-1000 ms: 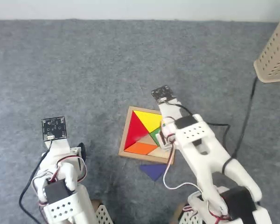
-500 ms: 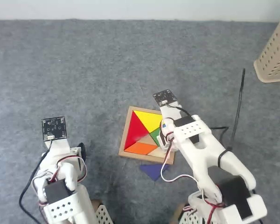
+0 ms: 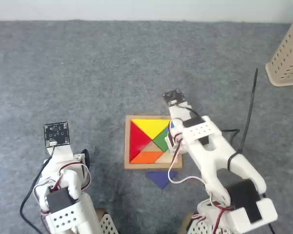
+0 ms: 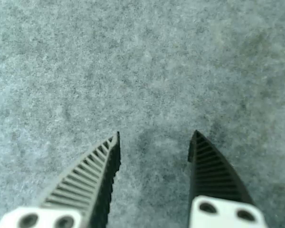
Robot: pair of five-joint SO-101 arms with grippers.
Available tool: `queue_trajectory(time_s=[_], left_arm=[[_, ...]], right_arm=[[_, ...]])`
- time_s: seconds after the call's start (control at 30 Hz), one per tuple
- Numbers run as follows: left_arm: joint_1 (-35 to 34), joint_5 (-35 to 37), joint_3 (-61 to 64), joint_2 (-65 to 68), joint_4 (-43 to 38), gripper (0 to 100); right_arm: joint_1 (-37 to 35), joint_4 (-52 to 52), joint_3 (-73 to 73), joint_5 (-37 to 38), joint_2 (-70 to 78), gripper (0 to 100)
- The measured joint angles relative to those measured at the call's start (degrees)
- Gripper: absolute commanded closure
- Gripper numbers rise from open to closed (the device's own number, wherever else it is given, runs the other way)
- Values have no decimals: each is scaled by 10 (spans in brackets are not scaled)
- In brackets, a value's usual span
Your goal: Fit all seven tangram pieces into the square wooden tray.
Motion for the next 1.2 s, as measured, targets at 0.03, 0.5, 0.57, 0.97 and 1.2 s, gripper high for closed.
queue_trajectory(time_s=[0.03,0.5,0.57,0.97,1.2], left_arm=[[0,0,0,0,0,775],[0,0,0,0,0,775],[0,0,0,0,0,775],[0,0,0,0,0,775],[0,0,0,0,0,775]], right_arm=[[9,0,-11,0,6,994],[50,51,-283,-80,212,994],[62,55,-316,-106,239,994],[134,63,-344,-179,263,907],[106,154,-404,-175,263,695]])
